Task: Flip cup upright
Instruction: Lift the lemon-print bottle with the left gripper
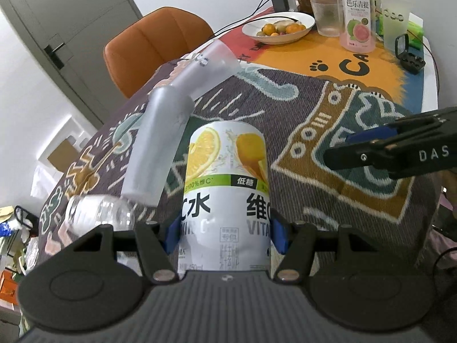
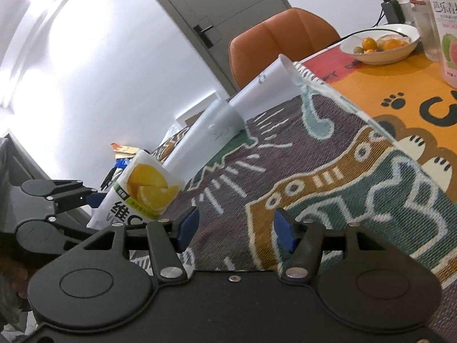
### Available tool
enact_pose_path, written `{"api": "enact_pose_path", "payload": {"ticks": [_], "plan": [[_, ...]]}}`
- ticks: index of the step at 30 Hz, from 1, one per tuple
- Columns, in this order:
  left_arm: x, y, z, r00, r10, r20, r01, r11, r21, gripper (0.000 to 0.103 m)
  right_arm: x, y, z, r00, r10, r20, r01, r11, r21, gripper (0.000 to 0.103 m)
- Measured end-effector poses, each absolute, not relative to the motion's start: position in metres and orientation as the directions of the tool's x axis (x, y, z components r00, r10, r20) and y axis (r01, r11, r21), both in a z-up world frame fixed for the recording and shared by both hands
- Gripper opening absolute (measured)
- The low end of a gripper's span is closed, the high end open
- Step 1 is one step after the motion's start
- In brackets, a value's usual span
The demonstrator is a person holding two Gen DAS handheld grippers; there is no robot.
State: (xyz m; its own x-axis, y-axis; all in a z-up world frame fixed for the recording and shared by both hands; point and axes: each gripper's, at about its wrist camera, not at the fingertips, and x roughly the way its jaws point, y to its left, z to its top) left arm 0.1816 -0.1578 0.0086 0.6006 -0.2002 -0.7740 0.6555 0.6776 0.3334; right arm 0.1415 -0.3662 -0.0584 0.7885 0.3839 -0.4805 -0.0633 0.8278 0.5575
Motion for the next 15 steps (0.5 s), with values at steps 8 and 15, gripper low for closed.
{"api": "enact_pose_path", "payload": {"ticks": [8,15], "plan": [[0.159,-0.132,0.002,0.603,-0.17,-0.78,0.632,0.698,0.336,0.061,0.134,-0.345,-0.063,0.765,0.418,-0.49,-0.102,0.83,0.548,0.059],[0.154,-0.115,-0.003,0.602,-0.157,-0.783,0.614,0.718,0.328,0.061,0.134,-0.33,-0.064,0.748,0.439,-0.497,-0.124,0.829,0.545,0.059]]}}
